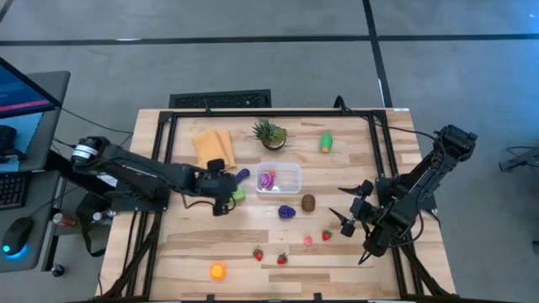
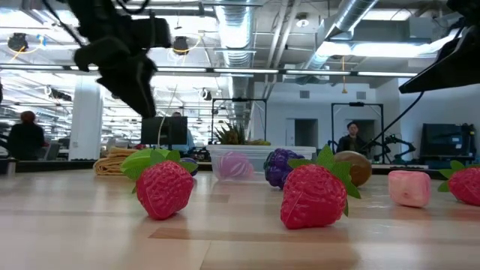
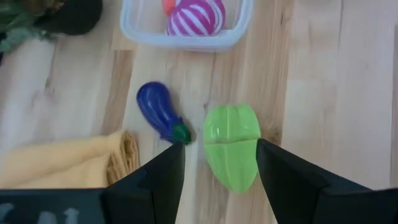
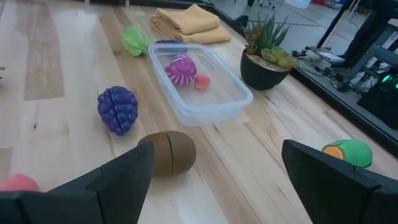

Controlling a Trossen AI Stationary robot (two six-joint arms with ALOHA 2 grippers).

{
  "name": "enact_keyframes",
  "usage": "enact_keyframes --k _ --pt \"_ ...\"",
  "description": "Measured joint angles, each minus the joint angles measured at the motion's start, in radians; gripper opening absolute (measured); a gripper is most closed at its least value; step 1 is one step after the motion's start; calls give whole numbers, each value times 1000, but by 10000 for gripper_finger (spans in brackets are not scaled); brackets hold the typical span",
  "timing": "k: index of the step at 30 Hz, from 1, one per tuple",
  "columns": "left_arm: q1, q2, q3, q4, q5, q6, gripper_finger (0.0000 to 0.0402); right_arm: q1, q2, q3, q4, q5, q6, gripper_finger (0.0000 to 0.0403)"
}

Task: Pick and placing Produce into tupperware
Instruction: Put the right pink peach into the transparent container

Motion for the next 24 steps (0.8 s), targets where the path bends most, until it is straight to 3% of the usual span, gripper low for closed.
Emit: enact_keyframes --k 12,19,24 --pt "-109 -255 -308 370 -12 -70 190 0 0 0 42 0 -4 345" --pt "-194 -317 -452 556 -21 -126 190 33 0 -1 107 -98 1 345" --pt "-239 -323 -487 600 -84 -132 190 93 0 0 148 -115 37 345"
